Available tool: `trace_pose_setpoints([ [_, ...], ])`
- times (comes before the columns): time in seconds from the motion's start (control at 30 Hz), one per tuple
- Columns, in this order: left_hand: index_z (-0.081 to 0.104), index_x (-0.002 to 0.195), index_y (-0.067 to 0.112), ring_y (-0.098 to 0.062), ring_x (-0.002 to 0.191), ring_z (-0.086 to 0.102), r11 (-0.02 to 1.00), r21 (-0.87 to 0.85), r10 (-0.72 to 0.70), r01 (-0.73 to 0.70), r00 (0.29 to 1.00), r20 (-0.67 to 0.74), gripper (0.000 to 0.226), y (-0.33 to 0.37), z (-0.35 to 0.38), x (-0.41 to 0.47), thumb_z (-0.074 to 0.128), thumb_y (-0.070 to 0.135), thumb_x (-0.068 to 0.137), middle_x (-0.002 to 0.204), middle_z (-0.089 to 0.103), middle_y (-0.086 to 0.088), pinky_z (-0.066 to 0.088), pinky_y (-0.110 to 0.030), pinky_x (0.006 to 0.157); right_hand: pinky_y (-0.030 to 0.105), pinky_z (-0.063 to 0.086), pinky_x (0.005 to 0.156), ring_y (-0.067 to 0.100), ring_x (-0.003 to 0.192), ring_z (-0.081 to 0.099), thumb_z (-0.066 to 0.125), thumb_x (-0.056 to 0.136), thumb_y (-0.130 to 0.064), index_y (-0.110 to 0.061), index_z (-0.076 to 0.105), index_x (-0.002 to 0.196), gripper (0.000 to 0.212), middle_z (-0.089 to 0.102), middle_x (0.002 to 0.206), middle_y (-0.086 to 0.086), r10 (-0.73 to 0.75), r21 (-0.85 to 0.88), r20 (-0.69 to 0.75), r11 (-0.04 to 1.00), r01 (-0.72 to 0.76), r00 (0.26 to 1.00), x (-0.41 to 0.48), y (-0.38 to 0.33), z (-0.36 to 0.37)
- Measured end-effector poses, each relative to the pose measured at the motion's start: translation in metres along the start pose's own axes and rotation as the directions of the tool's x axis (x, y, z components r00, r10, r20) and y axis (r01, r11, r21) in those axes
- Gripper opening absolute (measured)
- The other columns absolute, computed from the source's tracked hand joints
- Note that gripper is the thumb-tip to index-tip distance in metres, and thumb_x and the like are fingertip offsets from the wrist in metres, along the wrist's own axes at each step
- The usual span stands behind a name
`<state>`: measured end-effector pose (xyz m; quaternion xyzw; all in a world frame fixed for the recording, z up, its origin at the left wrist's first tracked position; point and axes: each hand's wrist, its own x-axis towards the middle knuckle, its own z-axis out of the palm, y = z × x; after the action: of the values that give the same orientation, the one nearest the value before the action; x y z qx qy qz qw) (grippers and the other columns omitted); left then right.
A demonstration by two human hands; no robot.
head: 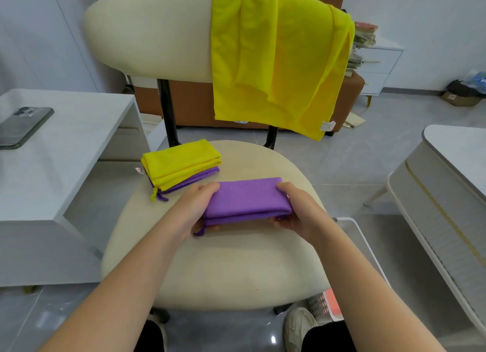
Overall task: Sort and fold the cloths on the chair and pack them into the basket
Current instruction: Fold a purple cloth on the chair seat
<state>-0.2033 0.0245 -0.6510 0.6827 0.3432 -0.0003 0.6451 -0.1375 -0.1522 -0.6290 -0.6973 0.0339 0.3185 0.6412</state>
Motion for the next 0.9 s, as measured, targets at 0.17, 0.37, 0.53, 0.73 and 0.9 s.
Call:
trace_pose_setpoints([
  [0.17,0.049,0.127,0.020,-0.007,0.116,0.046,0.478,0.556,0.740,-0.680,0.652,0.162,0.066,-0.002,-0.005,-0.020,0.050,0.061,0.075,0.124,0.049,0.008,0.038,-0.025,0.096,0.026,0.054,0.049,0.024,0.052,0.063,0.044,0.096,-0.015,-0.015,0.053,0.106,0.014,0.062,0.079,0.013,-0.058,0.194,0.079,0.980,0.042,0.995,-0.002,0.000,-0.004],
  [0.37,0.051,0.117,0.026,-0.009,0.090,0.057,0.336,0.506,0.834,-0.794,0.500,0.231,0.035,-0.005,0.010,-0.023,0.047,0.040,0.086,0.105,0.062,0.008,0.046,-0.027,0.072,0.027,0.053,0.055,0.022,0.058,0.064,0.037,0.096,-0.015,-0.008,0.059,0.090,0.023,0.065,0.065,0.009,-0.155,0.206,0.124,0.970,0.127,0.980,-0.003,-0.008,-0.003],
  [0.53,0.056,0.097,0.028,-0.003,0.079,0.057,0.774,-0.014,0.633,-0.633,0.773,0.035,0.007,0.015,0.007,-0.026,0.054,0.026,0.091,0.091,0.064,0.004,0.044,-0.019,0.068,0.025,0.049,0.069,0.011,0.078,0.059,0.056,0.091,-0.033,-0.021,0.062,0.095,0.014,0.064,0.082,-0.009,-0.500,-0.109,0.113,0.853,0.511,0.859,-0.006,-0.008,-0.012],
  [0.73,0.045,0.118,0.048,-0.017,0.097,0.064,0.861,-0.240,0.497,-0.449,0.843,0.204,0.043,0.016,0.007,-0.030,0.060,0.018,0.091,0.110,0.063,-0.002,0.054,-0.032,0.077,0.030,0.054,0.066,0.013,0.082,0.064,0.061,0.091,-0.014,-0.025,0.060,0.107,0.019,0.067,0.094,-0.002,-0.542,-0.118,0.192,0.815,0.568,0.818,-0.013,-0.009,-0.011],
  [0.9,0.060,0.105,0.028,-0.006,0.096,0.061,0.807,0.013,0.579,-0.591,0.795,0.184,0.023,0.013,0.007,-0.029,0.069,0.027,0.084,0.102,0.064,0.007,0.054,-0.021,0.076,0.033,0.054,0.063,0.015,0.079,0.063,0.060,0.090,-0.005,-0.023,0.060,0.099,0.020,0.064,0.093,-0.003,-0.570,-0.143,0.255,0.777,0.613,0.781,-0.017,-0.005,-0.012],
])
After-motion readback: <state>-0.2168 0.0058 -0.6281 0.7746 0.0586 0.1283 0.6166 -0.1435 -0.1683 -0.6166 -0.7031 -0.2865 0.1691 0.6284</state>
